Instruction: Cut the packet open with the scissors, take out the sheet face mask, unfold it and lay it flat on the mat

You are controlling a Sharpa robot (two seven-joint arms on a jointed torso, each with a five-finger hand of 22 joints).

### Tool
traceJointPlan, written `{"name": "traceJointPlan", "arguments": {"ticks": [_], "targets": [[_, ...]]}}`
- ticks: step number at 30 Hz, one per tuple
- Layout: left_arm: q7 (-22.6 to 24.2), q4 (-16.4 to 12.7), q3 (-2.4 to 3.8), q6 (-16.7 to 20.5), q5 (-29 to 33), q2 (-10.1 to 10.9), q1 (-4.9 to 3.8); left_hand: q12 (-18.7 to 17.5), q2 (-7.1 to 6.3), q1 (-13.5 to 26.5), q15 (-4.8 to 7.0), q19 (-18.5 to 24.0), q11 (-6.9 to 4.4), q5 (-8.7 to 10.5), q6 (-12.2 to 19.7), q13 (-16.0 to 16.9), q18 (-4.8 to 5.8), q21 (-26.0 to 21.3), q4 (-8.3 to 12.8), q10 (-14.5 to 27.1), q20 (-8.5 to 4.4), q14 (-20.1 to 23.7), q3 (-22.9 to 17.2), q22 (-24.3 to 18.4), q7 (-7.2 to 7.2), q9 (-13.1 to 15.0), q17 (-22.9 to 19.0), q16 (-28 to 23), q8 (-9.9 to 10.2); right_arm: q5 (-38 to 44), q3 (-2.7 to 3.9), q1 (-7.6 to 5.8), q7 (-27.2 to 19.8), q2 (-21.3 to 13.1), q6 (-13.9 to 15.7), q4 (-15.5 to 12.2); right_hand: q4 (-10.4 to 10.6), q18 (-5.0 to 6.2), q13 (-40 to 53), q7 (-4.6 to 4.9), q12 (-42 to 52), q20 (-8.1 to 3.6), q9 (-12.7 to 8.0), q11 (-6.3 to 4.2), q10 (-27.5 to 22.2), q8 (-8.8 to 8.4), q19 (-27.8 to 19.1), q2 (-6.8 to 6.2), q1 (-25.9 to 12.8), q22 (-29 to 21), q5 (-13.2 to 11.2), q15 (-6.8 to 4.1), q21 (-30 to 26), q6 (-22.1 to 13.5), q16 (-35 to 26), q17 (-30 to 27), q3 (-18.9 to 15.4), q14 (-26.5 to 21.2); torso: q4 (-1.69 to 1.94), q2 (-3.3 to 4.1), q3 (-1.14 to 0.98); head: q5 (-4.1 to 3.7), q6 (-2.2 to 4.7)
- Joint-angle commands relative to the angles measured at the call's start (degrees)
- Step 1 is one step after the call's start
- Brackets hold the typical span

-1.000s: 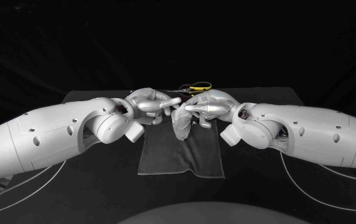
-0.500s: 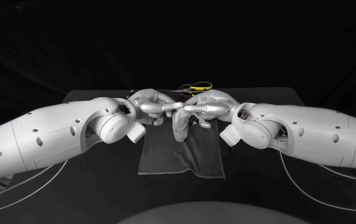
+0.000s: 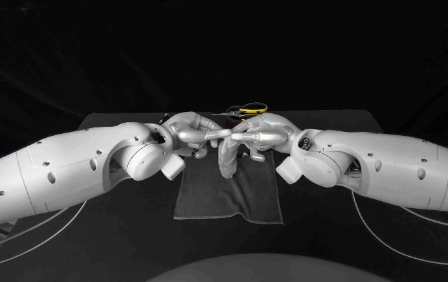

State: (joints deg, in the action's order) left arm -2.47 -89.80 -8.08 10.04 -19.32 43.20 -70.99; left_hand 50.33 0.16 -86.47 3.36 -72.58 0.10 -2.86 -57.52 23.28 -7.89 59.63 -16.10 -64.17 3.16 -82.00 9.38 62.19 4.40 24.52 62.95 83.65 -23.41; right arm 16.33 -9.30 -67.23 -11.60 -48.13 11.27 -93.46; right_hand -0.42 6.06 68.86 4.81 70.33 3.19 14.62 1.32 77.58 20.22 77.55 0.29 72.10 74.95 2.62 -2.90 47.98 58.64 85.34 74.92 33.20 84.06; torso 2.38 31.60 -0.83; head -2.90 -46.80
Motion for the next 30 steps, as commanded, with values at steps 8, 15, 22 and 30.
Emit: {"name": "traceJointPlan", "arguments": {"ticks": [8, 15, 22, 30], "targets": [[1.9, -0.3, 0.07, -1.1, 1.3, -0.3, -0.03, -1.9, 3.42, -11.4, 0.20, 1.0, -0.32, -0.06, -0.8, 0.1, 0.49, 0.0, 2.9, 1.9, -0.62, 0.4, -7.0, 0.3, -0.38, 0.0, 0.4, -0.5, 0.4, 0.8, 0.00, 0.03, 0.3, 0.1, 0.2, -0.2, 0.0, 0.95, 0.0, 0.03, 0.1, -0.24, 2.8, -0.98, 1.5, 3.71, 0.2, 0.54, -0.3, 1.8, 0.2, -0.37, -0.2, 0.2, 0.3, 9.8, 0.3, 4.4, 0.02, -0.02, -0.01, -0.08, -0.10], [1.8, -0.2, 0.07, -1.9, 1.3, -0.4, -0.03, -2.6, -1.87, -10.7, -0.40, 3.4, 0.38, 0.12, -0.1, 0.9, 0.04, -1.1, 0.6, 2.8, -0.24, 1.8, -19.5, -0.2, 0.43, 1.4, -1.2, -1.4, -0.4, 0.9, 0.00, 0.03, 0.3, 0.1, 0.3, -0.1, -0.1, 0.94, 0.1, 0.03, 0.1, -0.25, 2.9, -0.98, 1.5, 3.75, 0.3, 0.53, -0.3, 1.9, 0.2, -0.37, -0.2, 0.2, 0.3, 9.8, 0.4, 4.4, 0.04, -0.01, -0.01, -0.07, -0.14], [2.2, -0.2, 0.07, -2.3, 1.6, -0.4, -0.03, -1.7, -8.99, -3.3, -0.52, 4.0, 0.47, 0.00, 1.1, 2.4, -0.01, -0.6, 3.2, 3.1, -0.10, 2.0, -38.9, 0.5, 0.72, 4.0, -0.8, -1.7, -2.9, 1.0, -0.01, 0.03, 0.5, 0.1, 0.6, 0.1, -0.1, 0.94, 0.1, 0.03, 0.1, -0.25, 2.9, -0.98, 1.5, 3.75, 0.3, 0.53, -0.3, 1.9, 0.2, -0.37, -0.2, 0.2, 0.3, 9.8, 0.4, 4.4, 0.03, 0.01, 0.00, -0.02, -0.18], [2.5, -0.1, 0.07, -2.2, 1.9, -0.3, -0.02, -0.2, -10.82, 7.4, -0.64, 4.1, 0.52, 0.03, 2.3, 4.1, -0.02, 0.0, 11.7, 3.6, -0.04, 1.8, -51.9, 1.2, 0.80, 6.4, -0.1, -1.7, -4.9, 1.0, -0.02, 0.03, 0.5, 0.1, 0.9, 0.2, -0.1, 0.94, 0.1, 0.03, 0.1, -0.25, 2.9, -0.98, 1.5, 3.75, 0.3, 0.53, -0.3, 1.9, 0.2, -0.37, -0.2, 0.2, 0.3, 9.8, 0.4, 4.4, 0.02, -0.02, -0.02, 0.04, -0.21]]}}
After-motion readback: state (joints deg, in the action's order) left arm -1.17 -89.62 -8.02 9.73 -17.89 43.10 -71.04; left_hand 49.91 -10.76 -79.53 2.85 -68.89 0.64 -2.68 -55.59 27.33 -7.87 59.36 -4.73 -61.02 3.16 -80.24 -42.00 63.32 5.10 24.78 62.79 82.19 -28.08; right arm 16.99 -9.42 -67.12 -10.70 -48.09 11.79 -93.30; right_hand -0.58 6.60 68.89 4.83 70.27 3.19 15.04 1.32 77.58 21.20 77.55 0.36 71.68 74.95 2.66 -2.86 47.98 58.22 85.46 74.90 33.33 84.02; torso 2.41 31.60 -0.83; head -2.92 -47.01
